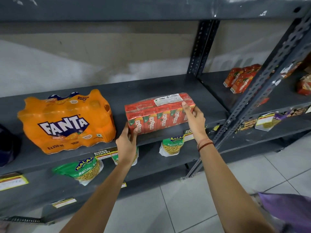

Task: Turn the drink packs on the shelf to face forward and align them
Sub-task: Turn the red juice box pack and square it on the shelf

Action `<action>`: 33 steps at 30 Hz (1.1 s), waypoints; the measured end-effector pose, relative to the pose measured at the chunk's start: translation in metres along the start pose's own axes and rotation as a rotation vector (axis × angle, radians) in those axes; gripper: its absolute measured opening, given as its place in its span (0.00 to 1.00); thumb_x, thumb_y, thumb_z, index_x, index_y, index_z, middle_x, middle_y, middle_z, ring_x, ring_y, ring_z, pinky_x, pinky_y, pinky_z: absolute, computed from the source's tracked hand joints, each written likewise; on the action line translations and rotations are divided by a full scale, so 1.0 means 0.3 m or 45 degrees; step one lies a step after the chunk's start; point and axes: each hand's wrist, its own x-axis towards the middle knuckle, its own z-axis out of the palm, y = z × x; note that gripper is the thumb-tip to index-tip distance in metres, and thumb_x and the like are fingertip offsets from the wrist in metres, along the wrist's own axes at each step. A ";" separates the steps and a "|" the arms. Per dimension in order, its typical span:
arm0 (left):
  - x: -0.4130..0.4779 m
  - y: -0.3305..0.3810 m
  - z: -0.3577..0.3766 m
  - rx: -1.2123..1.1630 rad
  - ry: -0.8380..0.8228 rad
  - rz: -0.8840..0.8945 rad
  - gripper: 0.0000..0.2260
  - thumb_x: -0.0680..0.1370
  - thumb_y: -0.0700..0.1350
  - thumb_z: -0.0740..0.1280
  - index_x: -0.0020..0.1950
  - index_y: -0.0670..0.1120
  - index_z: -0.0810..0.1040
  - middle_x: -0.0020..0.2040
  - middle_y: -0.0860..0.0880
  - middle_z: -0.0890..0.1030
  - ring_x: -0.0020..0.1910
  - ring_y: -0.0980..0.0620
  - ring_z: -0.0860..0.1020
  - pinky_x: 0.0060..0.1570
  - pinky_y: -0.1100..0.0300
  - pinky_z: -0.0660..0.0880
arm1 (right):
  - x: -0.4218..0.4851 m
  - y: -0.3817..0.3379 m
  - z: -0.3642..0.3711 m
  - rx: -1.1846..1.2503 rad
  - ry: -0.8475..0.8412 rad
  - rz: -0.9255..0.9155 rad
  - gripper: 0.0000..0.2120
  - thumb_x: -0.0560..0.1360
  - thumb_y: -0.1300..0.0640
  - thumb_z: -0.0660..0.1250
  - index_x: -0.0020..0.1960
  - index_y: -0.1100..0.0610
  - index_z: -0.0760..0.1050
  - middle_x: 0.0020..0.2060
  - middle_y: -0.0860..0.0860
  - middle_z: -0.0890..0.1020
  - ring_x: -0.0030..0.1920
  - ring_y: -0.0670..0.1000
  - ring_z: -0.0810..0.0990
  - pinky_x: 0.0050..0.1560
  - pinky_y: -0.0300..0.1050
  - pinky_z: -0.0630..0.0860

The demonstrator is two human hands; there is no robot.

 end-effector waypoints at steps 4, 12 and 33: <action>-0.018 -0.012 0.010 0.043 0.055 0.013 0.19 0.78 0.47 0.64 0.67 0.42 0.71 0.59 0.44 0.80 0.58 0.48 0.78 0.58 0.53 0.76 | -0.006 0.040 -0.022 0.040 -0.051 0.003 0.19 0.74 0.41 0.67 0.49 0.58 0.77 0.40 0.47 0.82 0.41 0.39 0.79 0.39 0.24 0.70; -0.006 0.003 0.043 0.088 0.144 -0.088 0.19 0.75 0.46 0.67 0.64 0.39 0.74 0.61 0.40 0.74 0.58 0.46 0.75 0.58 0.56 0.73 | 0.011 0.128 -0.060 0.053 -0.125 -0.128 0.18 0.73 0.58 0.72 0.61 0.61 0.76 0.55 0.53 0.83 0.56 0.45 0.81 0.55 0.33 0.76; 0.003 0.164 0.314 0.069 0.009 0.054 0.17 0.74 0.45 0.70 0.60 0.39 0.78 0.48 0.40 0.78 0.43 0.48 0.77 0.48 0.57 0.75 | 0.191 0.184 -0.322 0.015 -0.017 -0.122 0.15 0.77 0.58 0.67 0.63 0.57 0.74 0.55 0.48 0.81 0.54 0.37 0.79 0.58 0.35 0.74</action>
